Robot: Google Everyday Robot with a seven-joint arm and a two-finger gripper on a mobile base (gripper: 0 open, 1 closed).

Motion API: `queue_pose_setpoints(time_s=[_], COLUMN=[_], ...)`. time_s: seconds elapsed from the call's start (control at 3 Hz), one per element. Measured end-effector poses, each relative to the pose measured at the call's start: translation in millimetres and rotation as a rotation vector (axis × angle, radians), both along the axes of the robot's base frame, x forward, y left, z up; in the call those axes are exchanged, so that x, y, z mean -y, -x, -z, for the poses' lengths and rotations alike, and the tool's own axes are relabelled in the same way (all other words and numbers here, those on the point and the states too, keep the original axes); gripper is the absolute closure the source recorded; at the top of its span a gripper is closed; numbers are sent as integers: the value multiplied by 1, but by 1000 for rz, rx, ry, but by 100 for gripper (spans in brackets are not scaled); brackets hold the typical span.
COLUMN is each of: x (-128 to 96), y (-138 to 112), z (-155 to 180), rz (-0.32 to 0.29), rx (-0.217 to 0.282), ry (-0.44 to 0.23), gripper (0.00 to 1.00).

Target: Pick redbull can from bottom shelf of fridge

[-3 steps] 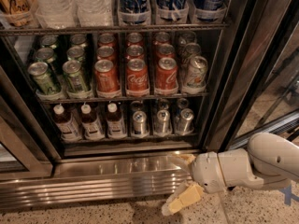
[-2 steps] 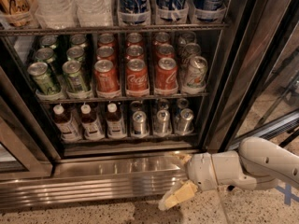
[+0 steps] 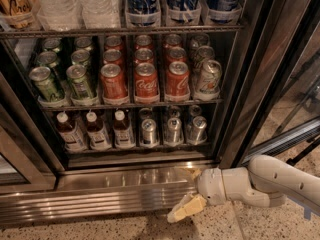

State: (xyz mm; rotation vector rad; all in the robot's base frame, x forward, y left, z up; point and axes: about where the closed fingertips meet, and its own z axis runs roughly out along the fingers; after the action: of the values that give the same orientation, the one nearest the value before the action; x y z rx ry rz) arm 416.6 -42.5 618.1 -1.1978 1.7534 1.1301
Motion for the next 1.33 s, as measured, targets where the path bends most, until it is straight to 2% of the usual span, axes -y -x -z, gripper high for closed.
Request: queue_pose_setpoints(time_s=[0.33, 0.67, 1.0, 1.33], x=[-5, -18, -18, -20], y=[2, -9, -9, -26], z=[8, 19, 19, 16], rz=[53, 113, 113, 204], rx=[50, 167, 167, 205], ry=[-36, -100, -100, -118], gripper=[0, 0, 0, 0])
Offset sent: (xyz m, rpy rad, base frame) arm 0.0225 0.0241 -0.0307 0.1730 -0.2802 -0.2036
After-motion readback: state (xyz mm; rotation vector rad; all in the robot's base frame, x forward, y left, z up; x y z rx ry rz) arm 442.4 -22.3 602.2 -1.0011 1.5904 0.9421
